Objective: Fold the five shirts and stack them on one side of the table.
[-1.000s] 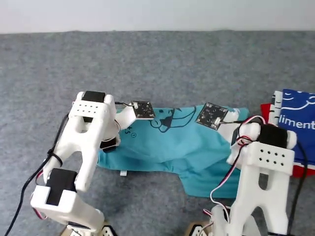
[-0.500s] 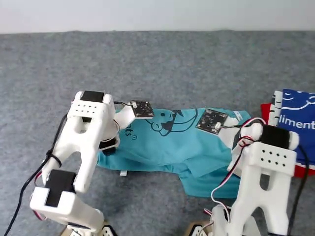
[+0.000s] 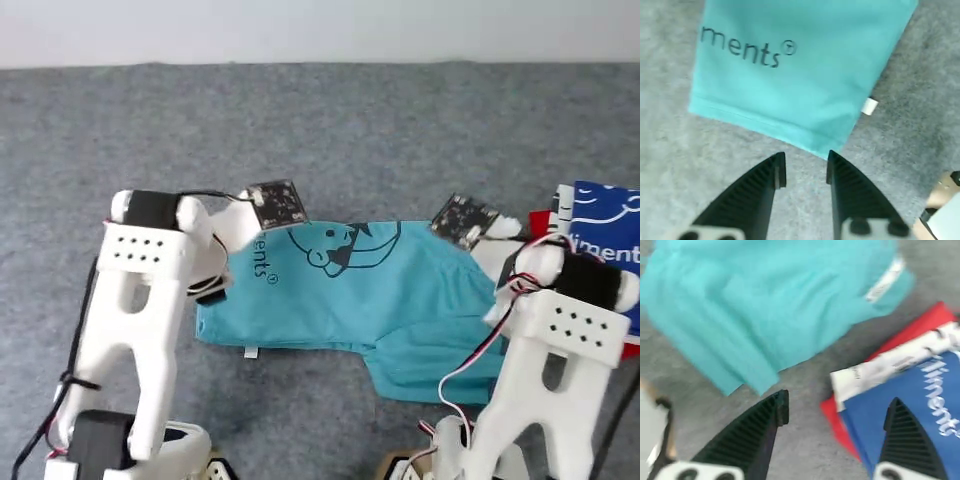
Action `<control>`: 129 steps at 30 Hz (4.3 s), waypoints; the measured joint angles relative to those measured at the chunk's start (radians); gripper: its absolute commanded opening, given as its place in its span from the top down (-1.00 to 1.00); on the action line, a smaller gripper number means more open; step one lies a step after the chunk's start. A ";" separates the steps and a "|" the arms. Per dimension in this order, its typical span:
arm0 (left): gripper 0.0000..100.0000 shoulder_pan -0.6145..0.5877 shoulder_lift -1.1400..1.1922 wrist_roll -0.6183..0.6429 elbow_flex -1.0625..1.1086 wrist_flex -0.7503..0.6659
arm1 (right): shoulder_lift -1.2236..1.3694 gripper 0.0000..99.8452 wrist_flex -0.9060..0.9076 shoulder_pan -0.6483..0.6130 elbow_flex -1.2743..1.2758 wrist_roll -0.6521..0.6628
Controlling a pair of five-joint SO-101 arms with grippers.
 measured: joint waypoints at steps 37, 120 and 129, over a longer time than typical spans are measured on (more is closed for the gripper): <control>0.97 -0.017 0.698 0.270 -0.068 -0.020 | -0.002 0.97 -0.284 -0.158 0.439 -0.334; 0.96 0.265 0.462 0.502 -0.402 0.092 | 0.241 0.98 -0.084 -0.035 0.199 -0.356; 0.76 0.505 0.522 0.614 -0.410 0.003 | -0.114 0.98 -0.074 0.094 0.117 -0.408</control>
